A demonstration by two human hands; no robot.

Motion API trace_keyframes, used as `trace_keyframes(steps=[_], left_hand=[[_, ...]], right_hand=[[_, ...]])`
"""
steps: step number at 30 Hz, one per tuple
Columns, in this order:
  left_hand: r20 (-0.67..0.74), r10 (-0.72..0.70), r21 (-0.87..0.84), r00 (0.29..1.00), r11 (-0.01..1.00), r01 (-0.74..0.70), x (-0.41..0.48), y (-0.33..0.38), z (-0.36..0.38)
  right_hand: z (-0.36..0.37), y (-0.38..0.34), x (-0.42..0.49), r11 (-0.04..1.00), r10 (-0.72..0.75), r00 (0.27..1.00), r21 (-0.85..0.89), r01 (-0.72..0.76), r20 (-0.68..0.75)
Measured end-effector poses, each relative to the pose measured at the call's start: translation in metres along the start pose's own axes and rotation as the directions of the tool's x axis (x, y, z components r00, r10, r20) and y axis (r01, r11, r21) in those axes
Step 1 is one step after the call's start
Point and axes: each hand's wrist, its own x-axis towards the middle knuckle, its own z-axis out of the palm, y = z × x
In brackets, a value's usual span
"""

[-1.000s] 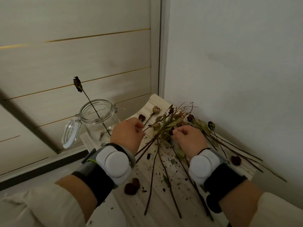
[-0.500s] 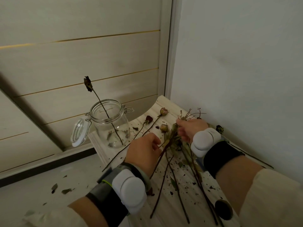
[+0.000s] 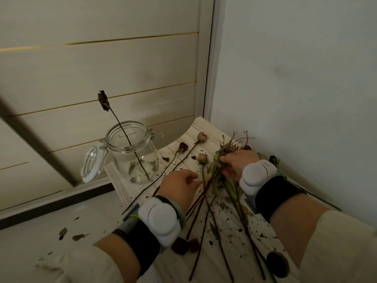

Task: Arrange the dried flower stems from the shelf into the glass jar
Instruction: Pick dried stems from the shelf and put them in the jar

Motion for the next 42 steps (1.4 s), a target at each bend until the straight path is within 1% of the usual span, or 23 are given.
trace_keyframes(steps=[3,5,7,12,15,20,23,27,29,31,33,36,42], left_hand=[[0.153,-0.084,0.111,0.985,0.992,0.067,0.010,-0.008,0.006],[0.194,-0.111,0.213,0.975,0.975,0.068,0.014,-0.010,0.011],[0.201,-0.113,0.261,0.973,0.964,0.058,0.017,-0.011,0.016],[0.227,-0.071,0.274,0.971,0.962,0.006,0.017,-0.005,0.024],[0.246,-0.056,0.292,0.968,0.956,-0.019,0.016,-0.002,0.023],[0.249,-0.056,0.289,0.967,0.957,-0.019,0.012,-0.007,0.023],[0.251,-0.062,0.291,0.966,0.957,-0.015,0.010,-0.010,0.023],[0.252,-0.060,0.288,0.966,0.958,-0.015,0.010,-0.011,0.022],[0.253,-0.058,0.289,0.966,0.957,-0.018,0.010,-0.011,0.021],[0.261,-0.052,0.290,0.964,0.957,-0.027,0.010,-0.011,0.019],[0.267,-0.044,0.293,0.963,0.955,-0.038,0.010,-0.011,0.016],[0.275,-0.047,0.292,0.960,0.956,-0.037,0.009,-0.012,0.015],[0.259,-0.037,0.266,0.965,0.963,-0.034,0.005,-0.018,0.007]], right_hand=[[-0.004,0.002,0.000,1.000,-0.002,1.000,0.026,0.001,0.016],[-0.004,0.001,-0.004,0.998,0.011,1.000,0.065,-0.013,0.025],[-0.003,-0.002,-0.008,0.996,0.025,0.999,0.080,-0.028,0.030],[-0.009,-0.008,-0.013,0.985,0.105,0.994,0.140,-0.103,-0.005],[-0.011,-0.012,-0.016,0.992,0.069,0.997,0.107,-0.065,-0.040],[-0.021,-0.028,-0.019,0.993,0.037,0.996,0.114,-0.028,-0.080],[-0.029,-0.040,-0.020,0.997,-0.015,0.995,0.077,0.023,-0.102],[-0.042,-0.061,-0.026,0.990,-0.080,0.988,0.105,0.095,-0.132],[-0.050,-0.073,-0.030,0.980,-0.127,0.984,0.140,0.144,-0.122],[-0.058,-0.089,-0.037,0.954,-0.173,0.976,0.223,0.200,-0.135],[-0.064,-0.104,-0.045,0.923,-0.217,0.960,0.284,0.260,-0.175],[-0.070,-0.123,-0.055,0.876,-0.298,0.930,0.325,0.356,-0.216],[-0.059,-0.151,-0.066,0.816,-0.420,0.863,0.301,0.494,-0.280]])
